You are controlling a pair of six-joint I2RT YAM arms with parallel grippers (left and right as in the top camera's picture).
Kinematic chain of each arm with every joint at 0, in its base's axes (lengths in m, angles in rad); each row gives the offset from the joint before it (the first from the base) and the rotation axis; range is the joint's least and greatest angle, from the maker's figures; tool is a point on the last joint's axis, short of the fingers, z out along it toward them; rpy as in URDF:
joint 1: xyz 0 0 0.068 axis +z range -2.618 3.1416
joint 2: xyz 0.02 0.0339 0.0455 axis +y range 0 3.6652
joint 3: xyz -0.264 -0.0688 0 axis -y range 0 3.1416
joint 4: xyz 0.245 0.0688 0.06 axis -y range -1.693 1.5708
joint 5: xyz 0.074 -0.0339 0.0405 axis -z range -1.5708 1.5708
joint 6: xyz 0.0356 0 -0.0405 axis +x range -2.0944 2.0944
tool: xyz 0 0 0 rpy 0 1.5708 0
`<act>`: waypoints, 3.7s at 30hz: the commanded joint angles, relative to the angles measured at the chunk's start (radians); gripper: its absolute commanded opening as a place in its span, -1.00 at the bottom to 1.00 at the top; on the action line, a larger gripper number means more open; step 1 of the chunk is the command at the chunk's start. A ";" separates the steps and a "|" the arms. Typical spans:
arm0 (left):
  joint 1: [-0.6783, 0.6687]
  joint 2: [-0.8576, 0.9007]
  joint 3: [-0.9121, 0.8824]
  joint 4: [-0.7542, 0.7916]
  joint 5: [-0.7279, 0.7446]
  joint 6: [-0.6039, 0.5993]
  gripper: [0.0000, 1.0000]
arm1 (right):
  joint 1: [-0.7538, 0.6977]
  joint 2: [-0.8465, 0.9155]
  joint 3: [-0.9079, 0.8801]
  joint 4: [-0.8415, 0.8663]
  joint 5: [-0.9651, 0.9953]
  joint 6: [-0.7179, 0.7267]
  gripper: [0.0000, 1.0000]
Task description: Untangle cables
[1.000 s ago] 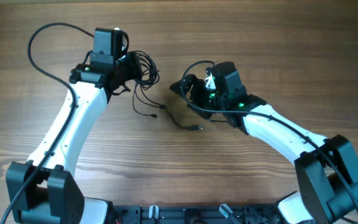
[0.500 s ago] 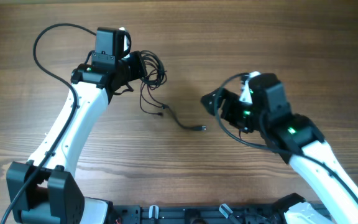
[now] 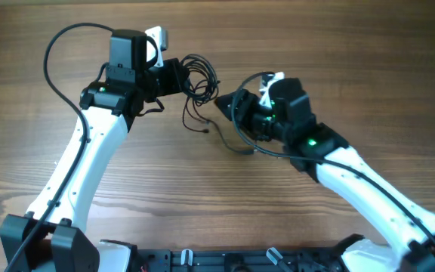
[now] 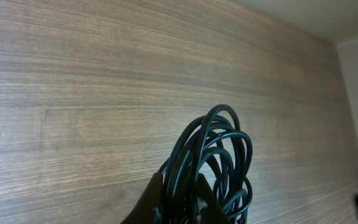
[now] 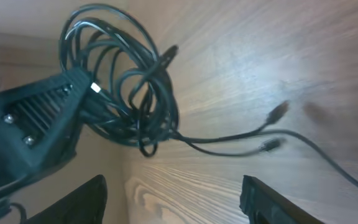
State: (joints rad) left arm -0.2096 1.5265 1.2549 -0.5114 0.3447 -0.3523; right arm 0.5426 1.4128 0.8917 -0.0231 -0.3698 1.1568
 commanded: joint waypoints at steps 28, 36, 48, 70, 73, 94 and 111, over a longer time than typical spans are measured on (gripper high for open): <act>-0.169 -0.017 0.006 -0.026 0.068 0.397 -0.92 | 0.021 0.139 0.010 0.078 0.141 0.322 -0.07; -0.148 -0.018 0.006 -0.064 -0.016 0.389 -0.92 | -0.111 0.126 0.010 0.085 -0.013 0.047 -0.92; 0.022 0.034 0.006 -0.098 -0.198 -0.008 -0.92 | -0.552 -0.061 0.010 0.117 -0.478 -0.215 -0.74; -0.076 0.034 0.006 -0.027 0.248 0.504 -0.92 | -0.112 0.085 0.010 0.068 0.011 -0.249 0.15; -0.111 0.034 0.006 -0.031 0.269 0.507 -0.92 | -0.112 0.122 0.010 0.135 -0.002 -0.184 0.01; -0.002 0.034 0.006 -0.052 -0.128 0.051 -0.92 | -0.294 0.054 0.010 0.190 -0.491 -0.238 -0.91; 0.097 0.144 0.006 0.285 -0.082 -0.224 -0.92 | -0.409 0.057 0.010 -0.248 -0.586 -0.697 0.39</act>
State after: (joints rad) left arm -0.1543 1.6592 1.2568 -0.2951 0.1509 -0.5484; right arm 0.1352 1.4899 0.9035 -0.1291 -1.2266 0.5735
